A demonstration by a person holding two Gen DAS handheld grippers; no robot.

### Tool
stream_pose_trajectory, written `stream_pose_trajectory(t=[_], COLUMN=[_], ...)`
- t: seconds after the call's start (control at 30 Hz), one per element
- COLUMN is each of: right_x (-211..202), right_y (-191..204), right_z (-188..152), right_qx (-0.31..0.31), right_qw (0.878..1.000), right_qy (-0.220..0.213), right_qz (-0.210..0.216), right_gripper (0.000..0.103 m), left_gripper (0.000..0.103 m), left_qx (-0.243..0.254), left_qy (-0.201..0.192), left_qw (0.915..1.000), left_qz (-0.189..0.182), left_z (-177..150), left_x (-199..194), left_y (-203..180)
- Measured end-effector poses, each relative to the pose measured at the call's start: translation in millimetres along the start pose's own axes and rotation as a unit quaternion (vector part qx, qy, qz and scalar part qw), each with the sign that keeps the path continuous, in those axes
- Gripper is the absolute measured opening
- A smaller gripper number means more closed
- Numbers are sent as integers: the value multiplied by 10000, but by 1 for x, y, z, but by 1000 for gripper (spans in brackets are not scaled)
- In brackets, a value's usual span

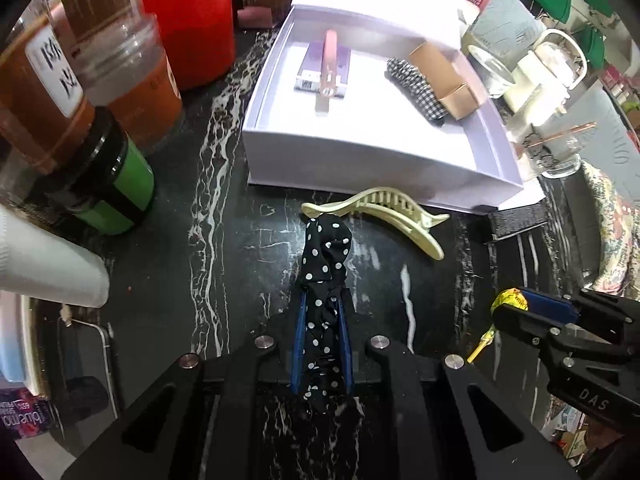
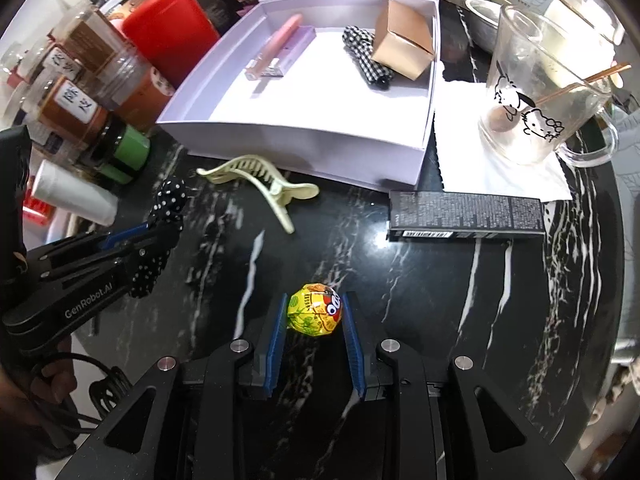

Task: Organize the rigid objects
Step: 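Carry the lollipop and polka-dot scrunchie over the lavender box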

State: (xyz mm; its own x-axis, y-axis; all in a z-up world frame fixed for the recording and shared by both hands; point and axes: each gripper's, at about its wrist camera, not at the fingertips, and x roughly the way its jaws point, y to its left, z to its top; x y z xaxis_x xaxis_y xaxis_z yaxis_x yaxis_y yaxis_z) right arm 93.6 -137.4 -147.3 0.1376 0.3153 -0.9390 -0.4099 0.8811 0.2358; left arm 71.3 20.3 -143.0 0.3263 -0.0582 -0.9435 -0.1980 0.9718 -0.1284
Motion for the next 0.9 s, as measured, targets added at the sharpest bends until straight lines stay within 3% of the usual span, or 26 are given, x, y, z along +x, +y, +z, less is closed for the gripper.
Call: stream_pose_trajectory(t=[0.57, 0.9], right_x=[-66, -91], right_y=[14, 28], right_z=[-10, -11], right_qx=[-27, 43], right_qw=[9997, 9993], right_qy=[-242, -360], right_qz=[36, 126], right_gripper=[27, 27], left_gripper=[15, 15], left_qx=[554, 509], left_qy=[-312, -430], left_qw=[9978, 9975], left_qz=[-191, -222], left_z=[2, 10], left_x=[-76, -104], left_y=[-33, -29])
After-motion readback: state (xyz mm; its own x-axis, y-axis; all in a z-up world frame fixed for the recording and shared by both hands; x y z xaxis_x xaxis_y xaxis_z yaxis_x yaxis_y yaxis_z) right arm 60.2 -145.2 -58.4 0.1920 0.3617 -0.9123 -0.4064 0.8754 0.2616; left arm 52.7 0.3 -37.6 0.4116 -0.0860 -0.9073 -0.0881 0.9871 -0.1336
